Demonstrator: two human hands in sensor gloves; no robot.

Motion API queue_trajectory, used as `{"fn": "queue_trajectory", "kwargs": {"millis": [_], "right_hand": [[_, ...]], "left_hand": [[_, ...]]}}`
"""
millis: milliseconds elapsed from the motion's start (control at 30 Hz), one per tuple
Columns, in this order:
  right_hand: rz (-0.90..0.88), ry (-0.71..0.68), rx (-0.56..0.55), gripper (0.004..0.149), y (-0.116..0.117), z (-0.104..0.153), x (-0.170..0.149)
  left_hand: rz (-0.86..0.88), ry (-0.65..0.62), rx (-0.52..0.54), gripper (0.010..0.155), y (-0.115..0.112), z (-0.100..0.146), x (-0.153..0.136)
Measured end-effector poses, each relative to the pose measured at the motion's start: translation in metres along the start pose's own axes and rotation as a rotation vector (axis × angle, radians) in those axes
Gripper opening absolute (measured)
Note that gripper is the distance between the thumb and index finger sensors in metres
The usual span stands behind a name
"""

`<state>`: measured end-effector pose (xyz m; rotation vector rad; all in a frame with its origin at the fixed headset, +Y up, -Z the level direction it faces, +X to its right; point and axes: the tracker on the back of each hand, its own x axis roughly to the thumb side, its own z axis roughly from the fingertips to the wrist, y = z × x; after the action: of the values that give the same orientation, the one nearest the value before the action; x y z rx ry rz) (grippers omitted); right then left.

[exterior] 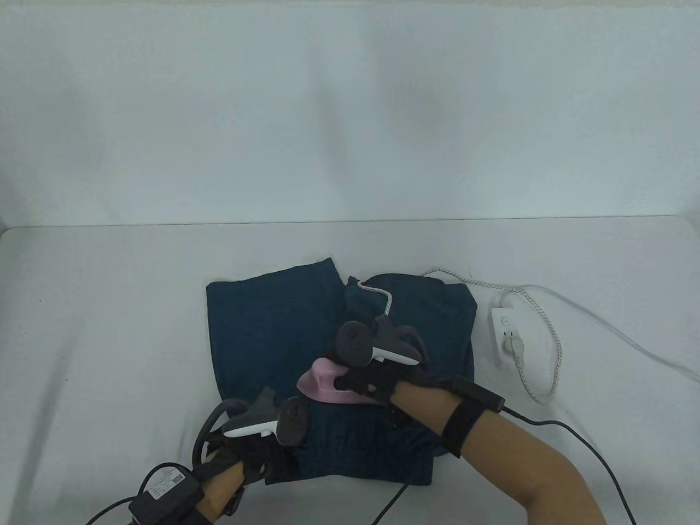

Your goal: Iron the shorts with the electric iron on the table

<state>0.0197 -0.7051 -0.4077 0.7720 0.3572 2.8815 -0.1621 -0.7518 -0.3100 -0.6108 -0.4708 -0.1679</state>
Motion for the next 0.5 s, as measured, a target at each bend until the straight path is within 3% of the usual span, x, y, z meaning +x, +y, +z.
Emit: {"fn": "queue_trajectory", "kwargs": {"millis": [233, 500], "right_hand": [[-0.009, -0.026, -0.011, 0.063, 0.002, -0.009, 0.010], [-0.024, -0.101, -0.027, 0.063, 0.007, -0.030, 0.044]], "left_hand": [[-0.001, -0.002, 0.000, 0.073, 0.000, 0.000, 0.000], [-0.002, -0.001, 0.001, 0.073, -0.001, 0.000, 0.000]]}}
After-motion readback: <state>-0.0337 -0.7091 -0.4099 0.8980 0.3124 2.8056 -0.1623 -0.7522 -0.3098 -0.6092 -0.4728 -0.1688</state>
